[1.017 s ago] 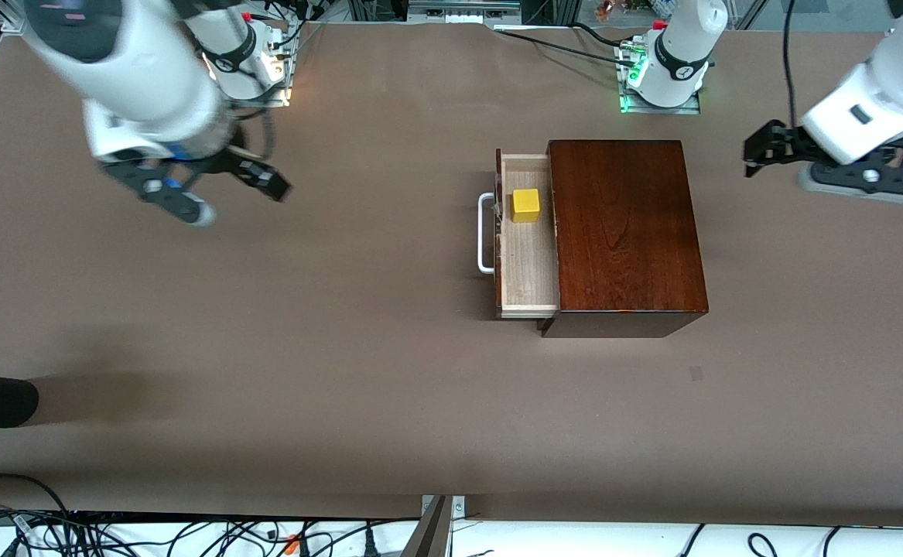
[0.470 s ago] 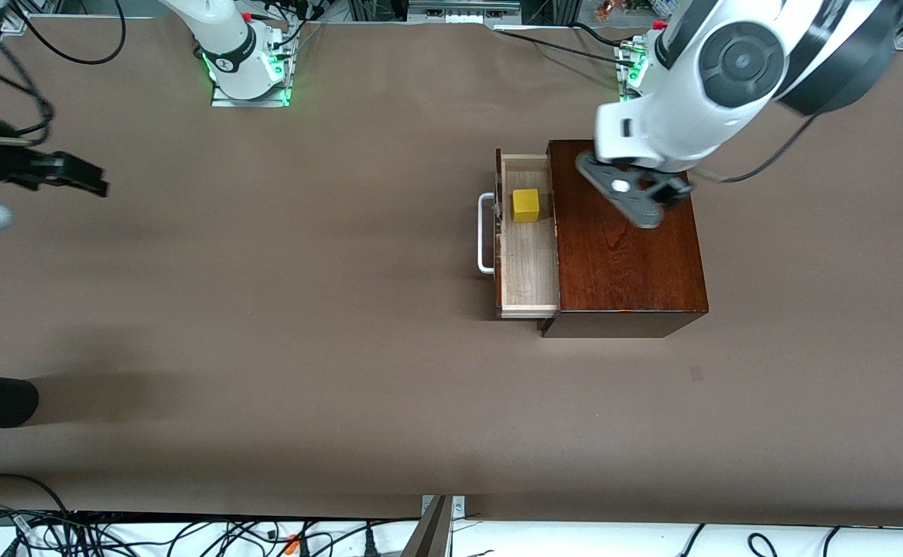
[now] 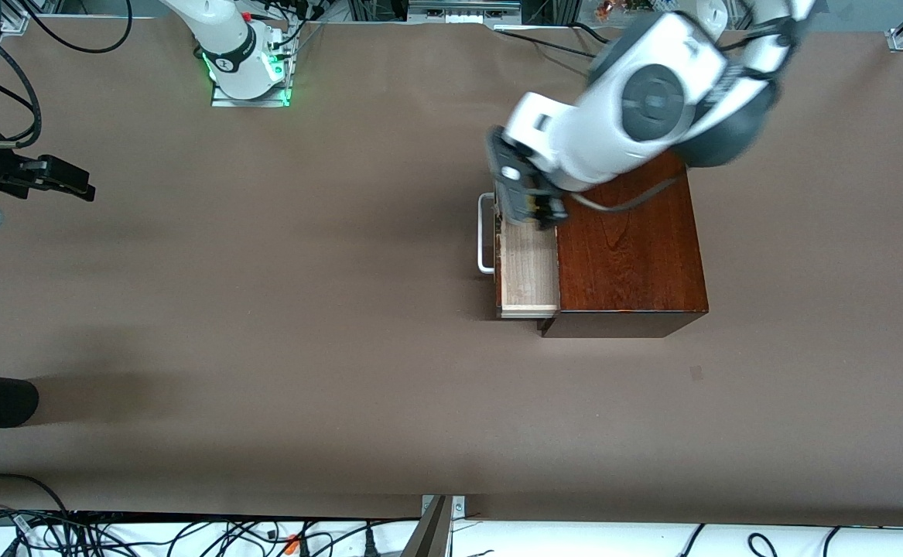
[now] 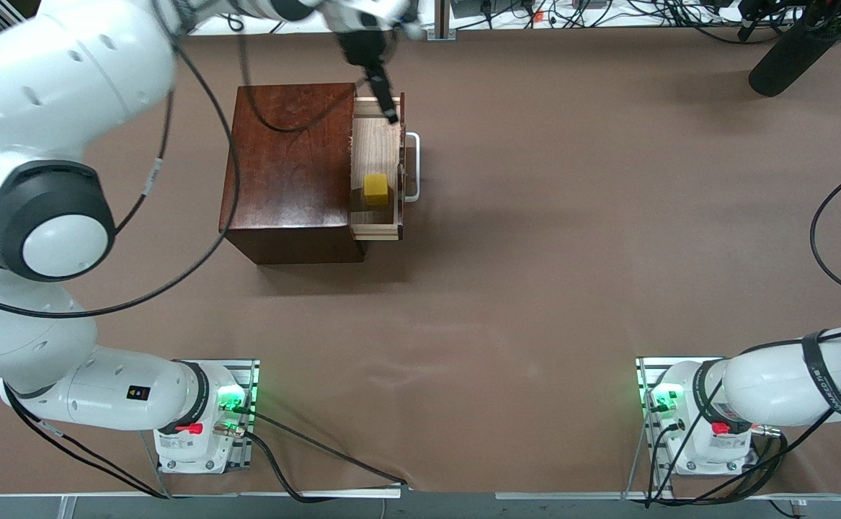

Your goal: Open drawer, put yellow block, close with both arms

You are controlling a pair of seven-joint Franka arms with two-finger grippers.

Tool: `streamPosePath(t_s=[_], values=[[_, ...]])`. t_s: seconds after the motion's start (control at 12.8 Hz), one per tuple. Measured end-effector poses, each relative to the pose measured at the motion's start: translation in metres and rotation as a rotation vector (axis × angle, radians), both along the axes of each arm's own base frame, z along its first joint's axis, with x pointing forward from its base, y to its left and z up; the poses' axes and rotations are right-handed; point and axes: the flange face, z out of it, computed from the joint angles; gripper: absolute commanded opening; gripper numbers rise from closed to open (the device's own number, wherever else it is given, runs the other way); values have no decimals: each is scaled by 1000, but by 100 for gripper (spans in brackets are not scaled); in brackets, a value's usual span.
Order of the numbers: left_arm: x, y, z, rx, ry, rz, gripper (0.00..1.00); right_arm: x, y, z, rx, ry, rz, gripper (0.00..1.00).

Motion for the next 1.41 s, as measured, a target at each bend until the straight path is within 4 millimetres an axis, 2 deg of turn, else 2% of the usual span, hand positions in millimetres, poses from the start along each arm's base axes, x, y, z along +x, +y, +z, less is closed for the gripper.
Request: streamPosePath(t_s=[0.16,0.23,0.47,0.63,0.94,1.41], values=[[-23,-51,-24,24,-112,-147,100,0,1,0,-1,-1,1,100],[-31,-67,-41,48,-135,-200,100,0,1,1,-1,-3,2,100],[-40,-91,-99,143,-173,-319,100,-1,2,4,0,-13,4,100],[-35,-88,-129,178,-160,-336,100,-4,2,10,1,-23,6,100],[-6,-60,-163,240,-150,-319,100,-5,4,13,2,-27,9,100],[-4,-58,-167,287,-185,-354,100,-5,5,11,3,-26,11,100]])
